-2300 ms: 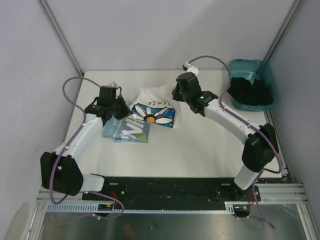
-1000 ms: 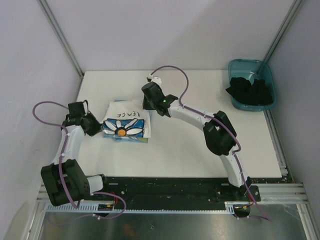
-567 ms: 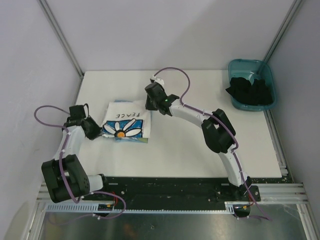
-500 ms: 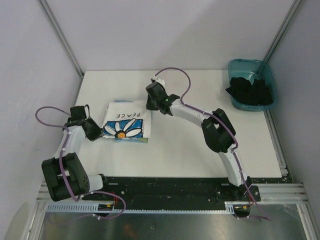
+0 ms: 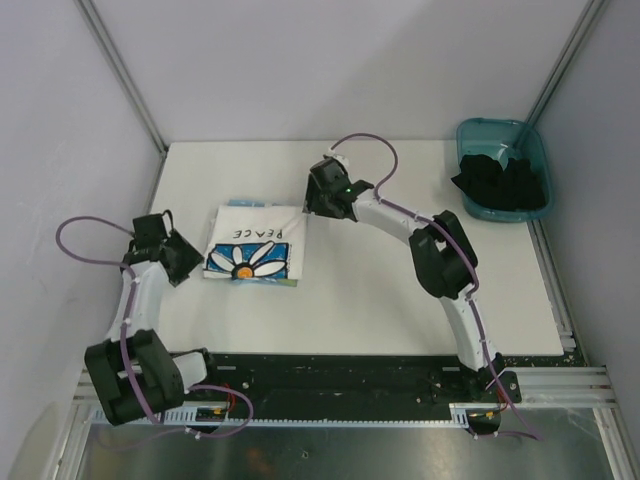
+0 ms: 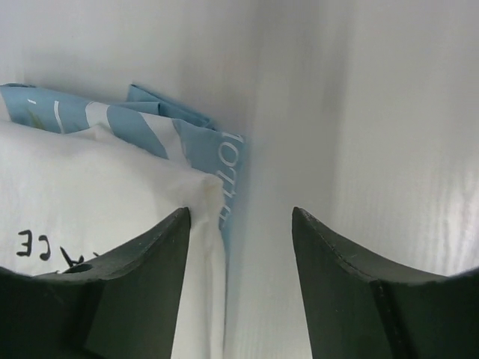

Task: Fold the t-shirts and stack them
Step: Put the neatly folded tshirt into the corner of the board with both arms, then put the neatly folded tshirt into the corner of the board with the left arm

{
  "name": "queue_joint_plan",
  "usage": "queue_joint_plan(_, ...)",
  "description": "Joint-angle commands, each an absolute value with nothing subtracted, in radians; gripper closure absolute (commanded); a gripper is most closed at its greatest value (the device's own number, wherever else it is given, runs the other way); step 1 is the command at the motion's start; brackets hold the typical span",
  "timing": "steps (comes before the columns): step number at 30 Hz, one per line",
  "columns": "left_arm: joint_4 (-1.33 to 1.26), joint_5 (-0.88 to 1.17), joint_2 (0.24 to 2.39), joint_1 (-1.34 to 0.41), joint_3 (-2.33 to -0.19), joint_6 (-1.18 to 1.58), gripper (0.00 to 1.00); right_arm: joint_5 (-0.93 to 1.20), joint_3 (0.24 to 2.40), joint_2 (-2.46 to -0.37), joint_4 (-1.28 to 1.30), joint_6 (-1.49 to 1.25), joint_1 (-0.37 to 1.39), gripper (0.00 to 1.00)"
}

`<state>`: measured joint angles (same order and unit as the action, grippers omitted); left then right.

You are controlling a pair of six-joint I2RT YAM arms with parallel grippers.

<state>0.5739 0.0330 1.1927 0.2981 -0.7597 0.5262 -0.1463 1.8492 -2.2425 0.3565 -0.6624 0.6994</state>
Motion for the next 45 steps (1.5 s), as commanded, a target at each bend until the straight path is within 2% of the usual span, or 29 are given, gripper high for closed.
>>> queue_joint_plan(1,0.572,-0.055,1.09,0.239,-0.852,0.517,0.45,-0.138,1.804,-2.089,0.396,-0.667,0.71,0.39)
queue_joint_plan(5,0.6,-0.137,1.085,0.116,-0.913,0.514,0.54,-0.137,1.645,-1.997,0.357,-0.694,0.735,0.41)
queue_joint_plan(8,0.604,-0.128,1.117,0.053,-0.927,0.527,0.66,-0.109,1.548,-1.959,0.314,-0.72,0.741,0.46)
queue_joint_plan(11,0.602,-0.119,1.167,0.017,-0.915,0.56,0.77,-0.081,1.507,-1.947,0.283,-0.735,0.766,0.5)
queue_joint_plan(15,0.594,-0.171,1.221,0.014,-0.873,0.609,0.84,-0.062,1.491,-1.966,0.271,-0.757,0.832,0.53)
queue_joint_plan(20,0.558,-0.193,1.322,0.031,-0.852,0.628,0.85,-0.033,1.445,-2.014,0.247,-0.807,0.895,0.6)
queue_joint_plan(27,0.536,-0.175,1.372,0.039,-0.868,0.607,0.83,-0.022,1.421,-2.037,0.253,-0.814,0.91,0.63)
queue_joint_plan(36,0.541,-0.098,1.192,0.084,-0.819,0.679,0.72,-0.028,1.421,-1.958,0.275,-0.776,0.887,0.6)
queue_joint_plan(41,0.543,-0.04,1.115,0.165,-0.746,0.758,0.67,-0.027,1.413,-1.907,0.287,-0.755,0.866,0.59)
queue_joint_plan(45,0.504,0.046,1.107,0.145,-0.803,0.733,0.64,-0.029,1.384,-1.842,0.29,-0.736,0.819,0.59)
